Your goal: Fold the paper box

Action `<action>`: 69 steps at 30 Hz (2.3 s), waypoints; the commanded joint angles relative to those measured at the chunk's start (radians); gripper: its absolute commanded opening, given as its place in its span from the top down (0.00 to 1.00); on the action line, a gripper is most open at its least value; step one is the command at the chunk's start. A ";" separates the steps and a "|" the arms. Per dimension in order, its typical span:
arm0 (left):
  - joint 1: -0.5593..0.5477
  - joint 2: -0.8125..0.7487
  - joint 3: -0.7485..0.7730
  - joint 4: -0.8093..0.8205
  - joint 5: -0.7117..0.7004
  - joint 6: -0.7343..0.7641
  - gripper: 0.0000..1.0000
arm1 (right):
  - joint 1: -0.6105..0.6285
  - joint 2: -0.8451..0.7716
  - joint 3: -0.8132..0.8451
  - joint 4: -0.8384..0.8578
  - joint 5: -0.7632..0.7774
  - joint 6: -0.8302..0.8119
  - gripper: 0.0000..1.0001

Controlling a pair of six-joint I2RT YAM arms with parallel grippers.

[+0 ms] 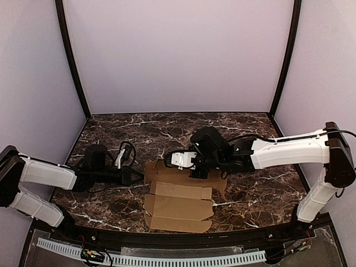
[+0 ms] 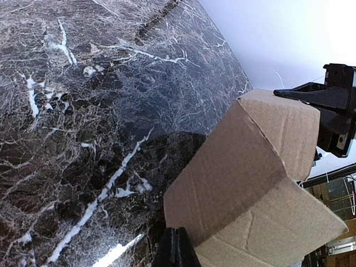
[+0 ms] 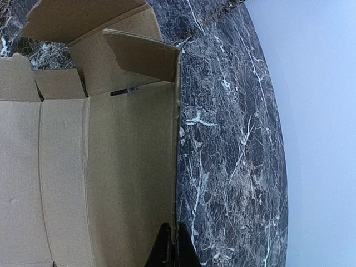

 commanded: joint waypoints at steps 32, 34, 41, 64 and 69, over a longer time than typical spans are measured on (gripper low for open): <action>-0.100 -0.026 -0.037 -0.057 -0.071 0.057 0.99 | 0.155 0.100 -0.100 0.271 0.332 -0.104 1.00; -0.104 -0.026 -0.040 -0.057 -0.069 0.059 0.99 | 0.164 0.102 -0.113 0.295 0.349 -0.118 1.00; -0.109 -0.036 -0.051 -0.068 -0.073 0.071 0.99 | 0.208 0.109 -0.172 0.423 0.428 -0.185 1.00; -0.151 -0.080 -0.088 -0.072 -0.102 0.060 0.99 | 0.299 0.247 -0.305 0.990 0.657 -0.579 1.00; -0.152 -0.087 -0.095 -0.080 -0.120 0.066 0.99 | 0.320 0.275 -0.329 1.096 0.668 -0.650 1.00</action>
